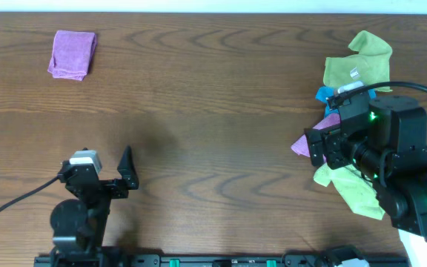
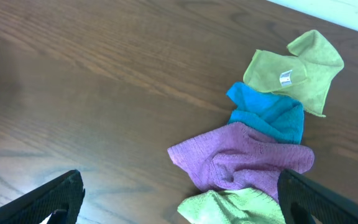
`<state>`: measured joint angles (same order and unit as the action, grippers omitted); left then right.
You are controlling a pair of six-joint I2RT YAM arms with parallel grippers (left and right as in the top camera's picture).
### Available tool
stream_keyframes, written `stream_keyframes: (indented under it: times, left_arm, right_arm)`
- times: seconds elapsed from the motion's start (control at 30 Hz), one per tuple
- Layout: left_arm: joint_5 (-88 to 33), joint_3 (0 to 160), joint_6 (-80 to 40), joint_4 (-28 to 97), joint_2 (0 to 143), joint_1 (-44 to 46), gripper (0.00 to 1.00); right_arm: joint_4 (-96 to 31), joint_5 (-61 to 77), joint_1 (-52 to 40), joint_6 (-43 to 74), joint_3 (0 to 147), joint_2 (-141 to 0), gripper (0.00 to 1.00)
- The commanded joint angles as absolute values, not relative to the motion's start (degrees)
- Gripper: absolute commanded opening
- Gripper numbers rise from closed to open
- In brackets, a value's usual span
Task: Fold the cloth
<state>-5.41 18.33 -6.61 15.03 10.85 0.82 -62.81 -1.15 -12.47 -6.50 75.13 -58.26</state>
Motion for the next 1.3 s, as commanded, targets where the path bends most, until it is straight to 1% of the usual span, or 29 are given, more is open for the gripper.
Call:
stream_keyframes:
  times: [0.0, 0.23, 0.53, 1.27]
  left_arm:
    - [-3.22, 14.48, -7.77, 13.04, 8.86, -0.36, 0.95]
    - [-0.75, 9.23, -7.75, 12.71, 7.55, -1.93, 0.95]
    - [0.84, 3.38, -7.94, 11.7, 1.63, -1.91, 0.95]
    - [1.5, 3.38, -8.8, 11.49, 0.27, -1.89, 0.95]
  right_arm:
    - [-62.81, -1.67, -12.4, -6.92, 75.02, -58.3, 0.99]
    - [-62.81, -1.67, -12.4, -6.92, 75.02, -58.3, 0.99]
    - [-62.81, -1.67, -12.4, -6.92, 75.02, -58.3, 0.99]
    - [-62.81, -1.67, -12.4, -6.92, 75.02, -58.3, 0.99]
